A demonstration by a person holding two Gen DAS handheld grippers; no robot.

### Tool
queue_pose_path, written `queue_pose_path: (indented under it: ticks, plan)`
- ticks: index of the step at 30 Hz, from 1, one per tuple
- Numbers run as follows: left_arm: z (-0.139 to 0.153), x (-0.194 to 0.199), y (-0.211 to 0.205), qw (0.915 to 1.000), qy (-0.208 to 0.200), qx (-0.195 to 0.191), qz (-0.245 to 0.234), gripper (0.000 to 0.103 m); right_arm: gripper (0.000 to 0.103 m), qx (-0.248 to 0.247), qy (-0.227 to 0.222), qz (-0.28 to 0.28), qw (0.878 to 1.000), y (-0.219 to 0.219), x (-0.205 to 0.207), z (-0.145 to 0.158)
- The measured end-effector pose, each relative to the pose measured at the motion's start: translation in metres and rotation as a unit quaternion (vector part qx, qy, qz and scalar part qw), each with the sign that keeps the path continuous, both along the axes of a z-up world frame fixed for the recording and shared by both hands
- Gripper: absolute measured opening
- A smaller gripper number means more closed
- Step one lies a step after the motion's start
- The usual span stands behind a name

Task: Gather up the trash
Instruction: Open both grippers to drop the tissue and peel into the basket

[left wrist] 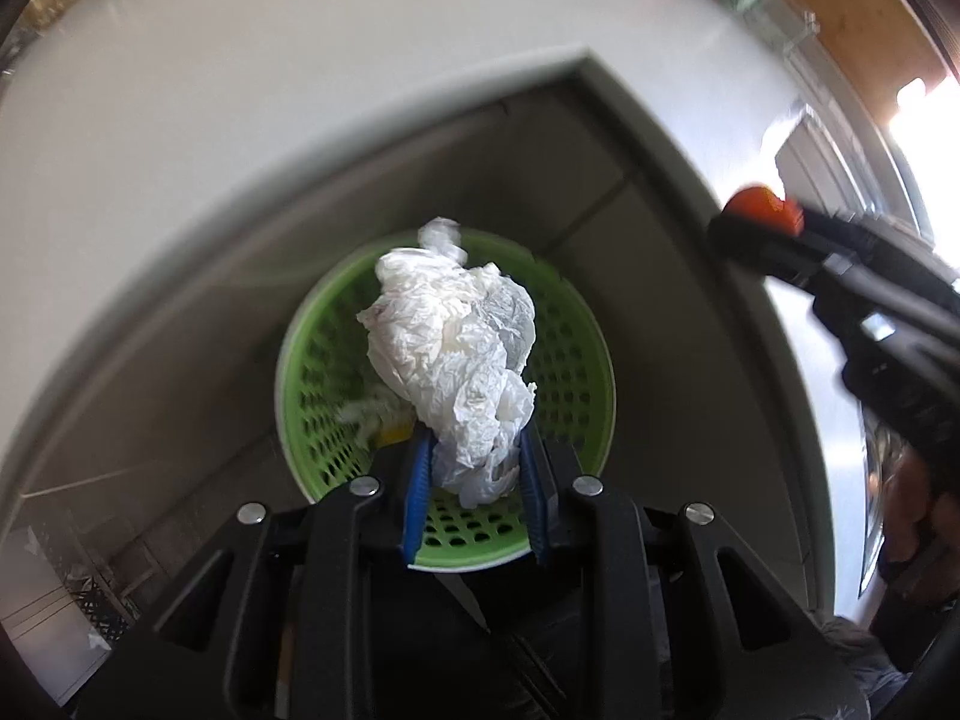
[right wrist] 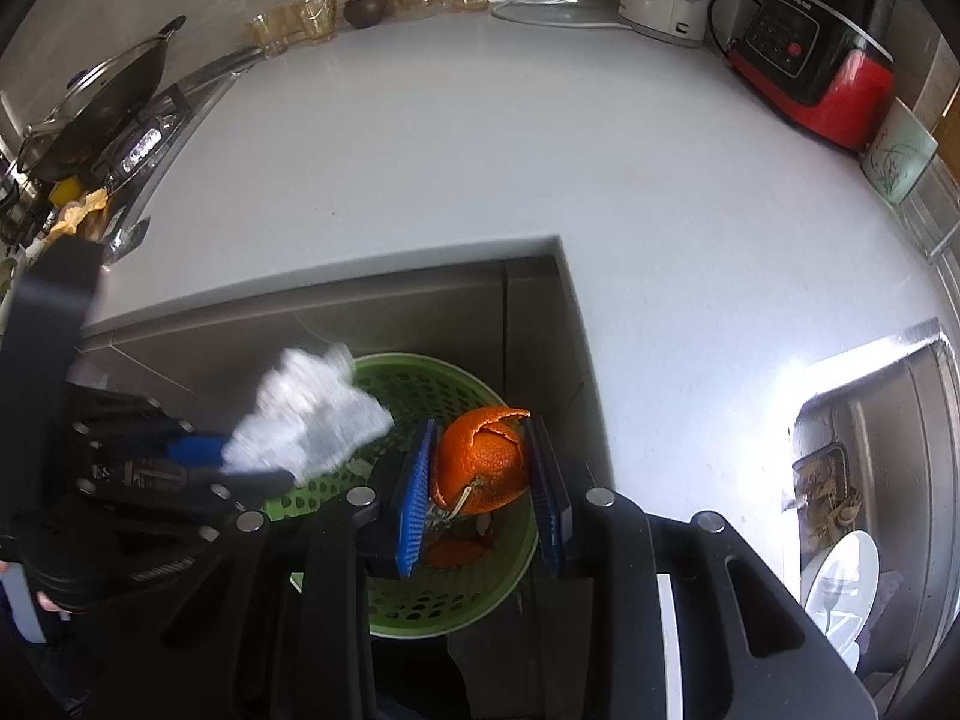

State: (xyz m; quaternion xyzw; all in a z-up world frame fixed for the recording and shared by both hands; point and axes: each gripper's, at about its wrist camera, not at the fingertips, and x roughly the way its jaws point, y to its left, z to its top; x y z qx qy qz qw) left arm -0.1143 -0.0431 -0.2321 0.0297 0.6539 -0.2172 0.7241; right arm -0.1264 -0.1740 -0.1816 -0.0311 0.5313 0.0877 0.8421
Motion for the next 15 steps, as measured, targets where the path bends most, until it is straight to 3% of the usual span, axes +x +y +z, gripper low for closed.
queue_pose_path:
  ticks: [3, 5, 15]
  plan:
    - [-0.013, -0.006, -0.008, 0.9997, 0.012, 0.021, -0.008, 0.041, 0.031, 0.008, 0.002, -0.001, 1.000, -0.003, -0.003, -0.001]
    - [-0.015, -0.009, -0.010, 0.9995, 0.010, 0.031, -0.007, 0.057, 0.031, 0.012, 0.004, -0.002, 1.000, -0.006, -0.005, -0.003]
    - [0.023, -0.003, 0.011, 0.9960, -0.060, 0.054, 0.038, 0.081, 0.032, 0.020, 0.018, 0.012, 1.000, 0.003, -0.002, -0.011]
